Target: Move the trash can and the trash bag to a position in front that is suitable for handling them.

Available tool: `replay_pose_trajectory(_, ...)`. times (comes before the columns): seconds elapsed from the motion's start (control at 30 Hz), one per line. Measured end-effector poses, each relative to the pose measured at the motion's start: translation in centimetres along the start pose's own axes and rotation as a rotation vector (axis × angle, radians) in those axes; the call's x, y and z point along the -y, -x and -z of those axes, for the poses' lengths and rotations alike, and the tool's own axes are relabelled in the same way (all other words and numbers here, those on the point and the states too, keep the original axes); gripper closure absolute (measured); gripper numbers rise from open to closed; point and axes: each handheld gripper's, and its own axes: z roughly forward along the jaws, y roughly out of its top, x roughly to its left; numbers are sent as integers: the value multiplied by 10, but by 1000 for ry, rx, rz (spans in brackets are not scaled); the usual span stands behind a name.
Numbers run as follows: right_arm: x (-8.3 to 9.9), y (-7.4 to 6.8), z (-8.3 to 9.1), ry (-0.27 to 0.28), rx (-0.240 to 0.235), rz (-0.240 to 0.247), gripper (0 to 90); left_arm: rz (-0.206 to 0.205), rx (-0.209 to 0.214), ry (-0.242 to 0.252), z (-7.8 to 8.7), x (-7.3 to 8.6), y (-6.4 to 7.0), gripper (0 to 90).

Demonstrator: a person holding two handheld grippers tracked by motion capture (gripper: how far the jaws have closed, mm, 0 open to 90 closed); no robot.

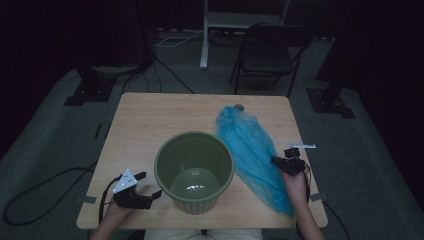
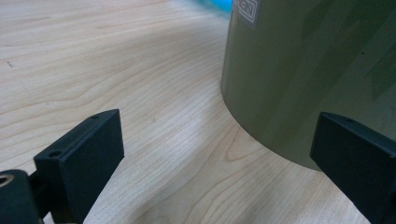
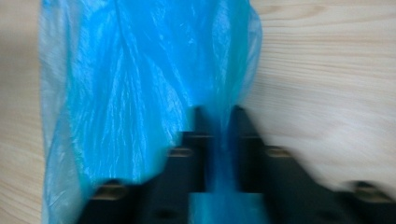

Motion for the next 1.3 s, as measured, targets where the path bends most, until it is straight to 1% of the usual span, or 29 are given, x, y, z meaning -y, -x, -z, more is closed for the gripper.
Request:
replay_pose_trajectory(0.03,1,4,4,5,1,-29,671,-3,-2,0,0,0,0,33)
replay_pose_trajectory(0.07,3,7,7,10,10,-41,626,-4,1,0,-1,-1,1,33)
replay_pose_trajectory(0.13,9,9,15,0,-6,-58,533,-7,0,-1,-1,-1,2,33)
replay_pose_trajectory(0.2,16,6,22,-23,-20,-53,496,-9,2,-2,-1,-1,2,33)
replay_pose_trajectory(0.27,24,5,29,-40,-46,-55,457,-10,0,-3,-1,-1,2,33)
replay_pose_trajectory(0.3,28,3,32,-42,-44,-52,442,-8,0,-2,-2,-1,2,33)
replay_pose_trajectory(0.33,33,2,36,-43,-32,-46,410,-10,-1,-3,-1,-1,2,33)
replay_pose_trajectory(0.37,38,2,39,-42,-27,-50,403,-10,-1,-1,-1,-1,2,33)
replay_pose_trajectory(0.43,49,1,42,-72,-52,-60,402,-12,-2,-1,-1,-1,2,33)
replay_pose_trajectory(0.47,56,-1,43,-91,-55,-48,401,-10,-2,1,-1,-1,2,33)
replay_pose_trajectory(0.57,71,-5,46,-125,-76,-46,404,-10,-5,-1,-1,-1,2,34)
replay_pose_trajectory(0.63,81,-11,51,-131,-92,-33,423,-11,-4,0,-1,-1,2,33)
replay_pose_trajectory(0.7,89,-14,58,-136,-124,-37,426,-11,-3,2,0,-2,2,33)
replay_pose_trajectory(0.73,92,-15,61,-138,-130,-30,425,-10,-2,3,0,-2,2,33)
replay_pose_trajectory(0.77,92,-15,63,-134,-120,-20,422,-11,-3,2,-1,-2,2,33)
replay_pose_trajectory(0.8,91,-15,65,-125,-112,-16,409,-10,-3,1,-1,-2,1,33)
replay_pose_trajectory(0.83,88,-12,67,-115,-111,-21,402,-10,-2,2,-1,-2,1,33)
replay_pose_trajectory(0.87,83,-9,68,-102,-100,-28,398,-12,-2,1,-1,-2,2,33)
replay_pose_trajectory(0.9,77,-7,69,-87,-82,-24,392,-12,-1,2,-1,-2,2,33)
replay_pose_trajectory(1.0,52,-3,67,-54,-72,-4,358,-13,-2,4,0,-2,2,33)
replay_pose_trajectory(1.03,43,-3,66,-39,-68,12,349,-10,-2,6,0,-2,1,33)
replay_pose_trajectory(1.07,32,-4,64,-32,-71,42,330,-7,-3,5,0,-2,1,33)
replay_pose_trajectory(1.1,21,-4,60,-37,-70,54,309,-4,-3,5,-1,-1,0,33)
replay_pose_trajectory(1.13,10,-4,55,-29,-67,68,309,-4,-2,4,-1,-1,0,33)
replay_pose_trajectory(1.2,-10,-3,41,-28,-83,79,301,-7,0,2,-1,-2,1,33)
replay_pose_trajectory(1.3,-28,-6,12,-69,-55,99,292,-12,0,1,0,-2,2,33)
